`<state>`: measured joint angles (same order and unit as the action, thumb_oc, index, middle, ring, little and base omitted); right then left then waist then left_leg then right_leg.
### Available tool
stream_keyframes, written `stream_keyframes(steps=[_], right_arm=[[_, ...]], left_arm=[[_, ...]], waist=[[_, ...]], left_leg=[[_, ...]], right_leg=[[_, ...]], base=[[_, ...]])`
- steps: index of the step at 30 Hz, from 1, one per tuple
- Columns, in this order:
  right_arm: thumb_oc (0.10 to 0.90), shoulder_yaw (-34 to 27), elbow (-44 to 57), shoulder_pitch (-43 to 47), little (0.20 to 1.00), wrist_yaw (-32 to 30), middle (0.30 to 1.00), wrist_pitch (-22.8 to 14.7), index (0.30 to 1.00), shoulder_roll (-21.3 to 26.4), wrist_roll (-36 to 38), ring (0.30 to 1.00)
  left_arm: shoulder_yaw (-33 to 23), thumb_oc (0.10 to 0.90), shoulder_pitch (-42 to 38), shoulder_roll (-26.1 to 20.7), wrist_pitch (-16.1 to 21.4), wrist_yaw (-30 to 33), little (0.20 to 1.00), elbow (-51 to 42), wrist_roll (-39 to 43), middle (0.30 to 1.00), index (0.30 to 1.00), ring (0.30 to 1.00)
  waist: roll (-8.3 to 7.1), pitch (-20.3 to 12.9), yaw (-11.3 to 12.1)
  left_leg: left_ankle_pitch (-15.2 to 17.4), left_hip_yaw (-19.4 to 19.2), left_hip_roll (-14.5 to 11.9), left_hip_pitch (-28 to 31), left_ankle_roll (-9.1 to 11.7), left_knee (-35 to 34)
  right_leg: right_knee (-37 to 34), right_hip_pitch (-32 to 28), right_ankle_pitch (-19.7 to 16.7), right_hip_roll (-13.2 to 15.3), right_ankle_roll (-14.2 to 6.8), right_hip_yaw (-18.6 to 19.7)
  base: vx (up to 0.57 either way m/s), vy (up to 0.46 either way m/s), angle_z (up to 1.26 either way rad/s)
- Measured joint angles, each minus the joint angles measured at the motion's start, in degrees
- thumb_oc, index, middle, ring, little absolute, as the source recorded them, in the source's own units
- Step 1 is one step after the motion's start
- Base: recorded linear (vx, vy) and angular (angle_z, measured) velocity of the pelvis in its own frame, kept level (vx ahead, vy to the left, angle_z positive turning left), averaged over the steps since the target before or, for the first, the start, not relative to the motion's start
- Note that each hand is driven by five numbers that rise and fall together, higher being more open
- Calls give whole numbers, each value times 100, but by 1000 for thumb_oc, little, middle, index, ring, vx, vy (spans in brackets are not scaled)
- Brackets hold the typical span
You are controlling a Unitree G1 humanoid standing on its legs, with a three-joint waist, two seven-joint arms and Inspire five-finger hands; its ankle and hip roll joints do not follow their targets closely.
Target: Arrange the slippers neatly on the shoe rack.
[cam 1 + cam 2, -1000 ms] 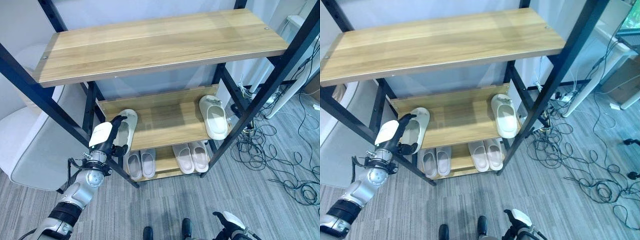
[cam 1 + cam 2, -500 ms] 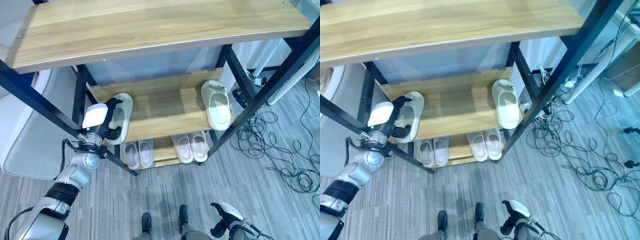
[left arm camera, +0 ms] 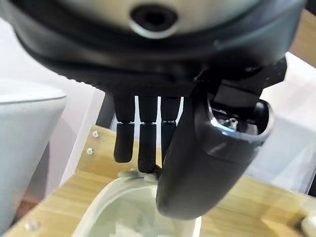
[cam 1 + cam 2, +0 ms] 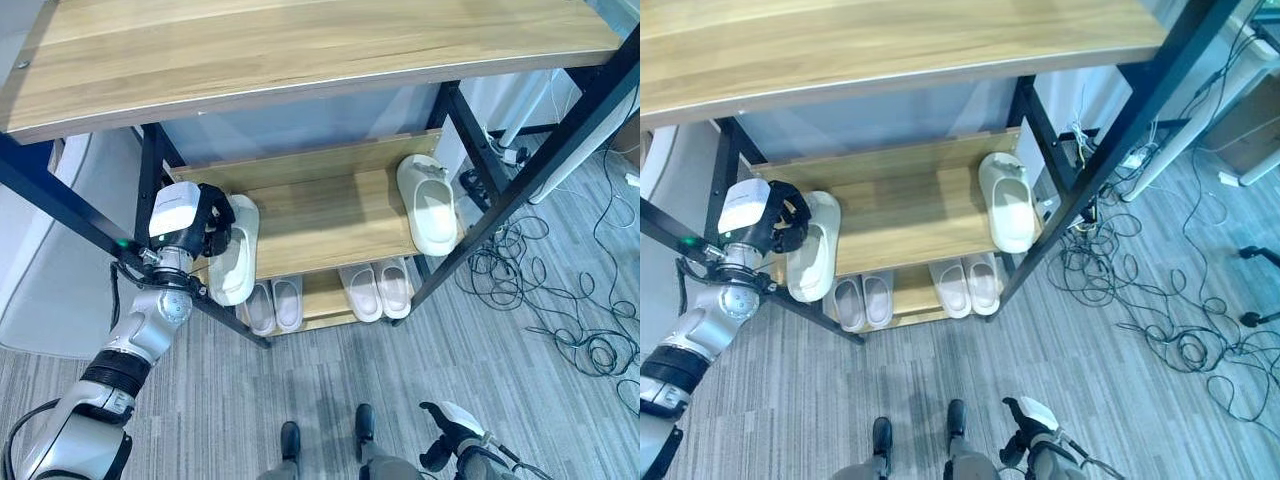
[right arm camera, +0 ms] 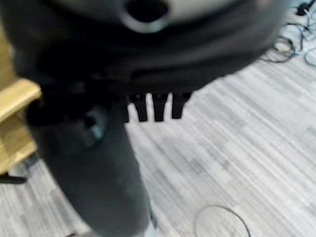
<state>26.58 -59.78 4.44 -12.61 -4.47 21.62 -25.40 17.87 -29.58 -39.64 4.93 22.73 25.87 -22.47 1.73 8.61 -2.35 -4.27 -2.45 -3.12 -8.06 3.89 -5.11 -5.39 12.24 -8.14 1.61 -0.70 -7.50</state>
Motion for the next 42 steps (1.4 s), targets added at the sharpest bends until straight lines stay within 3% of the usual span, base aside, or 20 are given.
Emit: stream_keyframes(steps=[7,13,19,27,28,30,42], right_arm=[[800,-4,26,0,900,-2,900,11,900,-17,-1,900],[800,-6,71,0,900,-5,900,19,900,-18,-2,900],[800,-8,128,-4,900,-7,900,78,900,-15,-2,900],[800,-11,178,-4,900,-17,900,121,900,-14,-2,900],[800,-12,180,-2,900,-20,900,121,900,-14,-2,900],[800,-10,177,-13,900,-20,900,123,900,-15,-2,900],[800,-11,174,-97,900,-22,900,121,900,-13,0,900]], left_arm=[[-98,400,250,395,22,-158,300,-462,337,300,300,300],[-48,400,328,825,115,-263,300,-702,649,300,300,300],[17,400,432,965,127,-351,300,-917,788,300,300,300],[39,400,431,1083,126,-351,300,-917,915,300,300,300],[48,607,431,1081,126,-351,611,-917,913,611,611,611],[82,800,430,1084,127,-351,900,-918,913,900,900,900],[107,800,668,1089,129,-346,900,-1142,913,900,900,900]], waist=[[5,2,22],[113,65,6],[205,116,-30],[213,120,-132],[215,118,-150],[217,118,-167],[226,113,-154]], left_leg=[[-1,-1,20,16,-2,1],[-1,-43,42,67,-3,1],[0,-152,40,104,-5,0],[10,-330,39,173,-19,0],[11,-363,45,181,-21,-1],[13,-410,48,191,-24,-1],[-8,-352,23,191,-42,-3]], right_leg=[[2,-18,-14,22,-6,6],[1,-49,-18,40,-16,63],[2,-36,-42,31,-14,172],[0,-21,-87,17,-55,330],[1,-12,-94,19,-63,357],[1,2,-122,17,-45,410],[-2,-12,-132,-9,-34,380]], base=[[0,0,0],[-5,4,-3],[4,0,-10],[13,6,-9],[8,-3,-22],[6,-12,-15],[-3,-12,0]])
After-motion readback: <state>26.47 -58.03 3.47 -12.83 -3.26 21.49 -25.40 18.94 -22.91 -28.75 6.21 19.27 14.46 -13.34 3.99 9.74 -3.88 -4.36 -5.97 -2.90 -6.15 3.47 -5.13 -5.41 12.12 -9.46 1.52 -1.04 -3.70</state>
